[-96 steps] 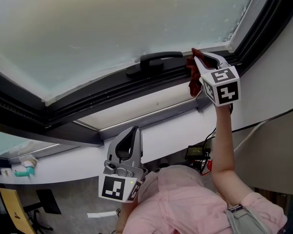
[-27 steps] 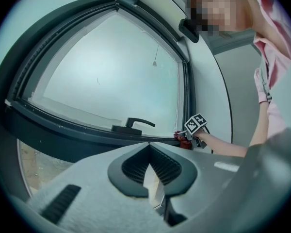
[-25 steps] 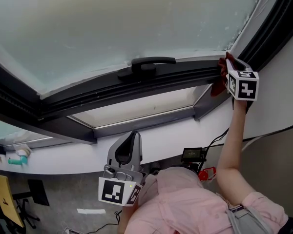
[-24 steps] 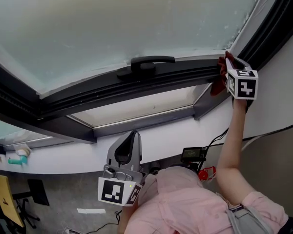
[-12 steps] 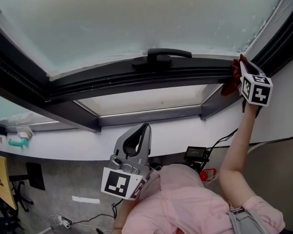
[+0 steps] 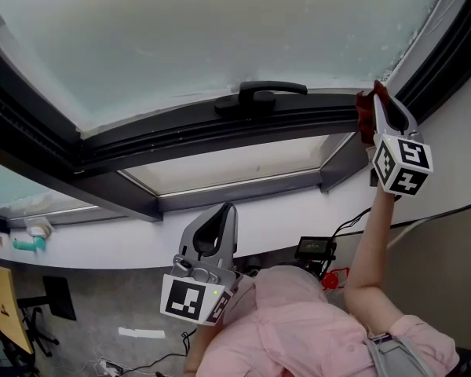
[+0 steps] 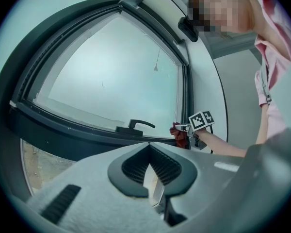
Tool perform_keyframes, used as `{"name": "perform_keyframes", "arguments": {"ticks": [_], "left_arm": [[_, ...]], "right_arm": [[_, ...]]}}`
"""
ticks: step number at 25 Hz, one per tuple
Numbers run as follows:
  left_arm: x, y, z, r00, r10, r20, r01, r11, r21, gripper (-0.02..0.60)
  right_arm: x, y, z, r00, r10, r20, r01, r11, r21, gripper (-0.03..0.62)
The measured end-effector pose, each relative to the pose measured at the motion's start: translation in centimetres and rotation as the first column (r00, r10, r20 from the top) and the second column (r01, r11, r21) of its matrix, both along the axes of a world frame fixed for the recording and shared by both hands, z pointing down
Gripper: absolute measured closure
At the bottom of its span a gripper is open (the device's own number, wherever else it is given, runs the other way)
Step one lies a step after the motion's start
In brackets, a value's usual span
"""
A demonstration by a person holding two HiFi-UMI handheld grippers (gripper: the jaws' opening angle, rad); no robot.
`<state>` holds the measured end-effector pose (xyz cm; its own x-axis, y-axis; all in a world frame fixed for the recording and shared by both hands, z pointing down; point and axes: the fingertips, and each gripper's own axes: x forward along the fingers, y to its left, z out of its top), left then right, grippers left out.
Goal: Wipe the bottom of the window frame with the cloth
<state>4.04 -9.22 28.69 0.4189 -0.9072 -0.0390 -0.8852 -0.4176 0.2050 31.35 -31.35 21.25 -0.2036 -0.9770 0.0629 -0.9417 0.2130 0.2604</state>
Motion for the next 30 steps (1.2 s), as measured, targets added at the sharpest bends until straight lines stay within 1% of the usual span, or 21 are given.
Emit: {"name": "perform_keyframes", "arguments": {"ticks": [3, 7, 9, 12, 15, 18, 19, 21, 24, 27, 30], "left_arm": [[-0.8, 0.2, -0.3, 1.000, 0.010, 0.005, -0.010, 1.000, 0.005, 0.588], [-2.3, 0.7, -0.6, 1.000, 0.007, 0.011, -0.007, 1.000, 0.006, 0.588], [-3.1, 0.8, -0.6, 1.000, 0.006, 0.012, -0.006, 1.000, 0.001, 0.588], [-3.8, 1.0, -0.8, 1.000, 0.014, 0.014, -0.014, 1.000, 0.001, 0.588], [-4.3, 1.3, -1.1, 1.000, 0.023, 0.018, -0.023, 1.000, 0.003, 0.586], [-4.7, 1.3, -0.9, 1.000, 0.026, 0.012, -0.026, 1.000, -0.004, 0.588], [-4.9, 1.3, -0.7, 1.000, 0.029, 0.010, -0.028, 1.000, -0.007, 0.588], [-5.0, 1.2, -0.7, 0.999, 0.033, 0.005, -0.033, 0.999, -0.008, 0.588], [-5.2, 1.0, -0.7, 0.999, 0.035, -0.003, -0.035, 0.999, -0.009, 0.588], [-5.3, 1.0, -0.3, 0.999, 0.036, -0.010, -0.036, 0.999, -0.019, 0.588], [-5.4, 1.1, -0.2, 0.999, 0.035, -0.020, -0.035, 0.999, -0.031, 0.588]], "right_arm": [[-6.2, 2.8, -0.8, 0.993, -0.117, 0.011, 0.116, 0.992, 0.051, 0.531], [-13.4, 5.6, 0.4, 0.969, -0.248, 0.013, 0.247, 0.968, 0.053, 0.531], [-15.9, 6.0, 1.1, 0.958, -0.287, -0.003, 0.287, 0.957, 0.042, 0.531], [-18.7, 5.9, 2.3, 0.947, -0.315, -0.056, 0.316, 0.949, 0.011, 0.531], [-20.3, 5.6, 3.7, 0.942, -0.324, -0.082, 0.323, 0.946, -0.026, 0.531], [-21.1, 5.0, 5.0, 0.943, -0.318, -0.097, 0.314, 0.948, -0.062, 0.531], [-21.3, 4.8, 5.4, 0.942, -0.317, -0.114, 0.310, 0.948, -0.075, 0.531], [-21.7, 4.5, 5.9, 0.933, -0.315, -0.176, 0.302, 0.948, -0.098, 0.530], [-22.1, 4.5, 6.0, 0.917, -0.304, -0.258, 0.289, 0.952, -0.097, 0.530], [-22.1, 4.5, 6.1, 0.915, -0.297, -0.272, 0.286, 0.955, -0.082, 0.530], [-21.6, 4.5, 6.2, 0.916, -0.296, -0.272, 0.281, 0.955, -0.092, 0.530]]}}
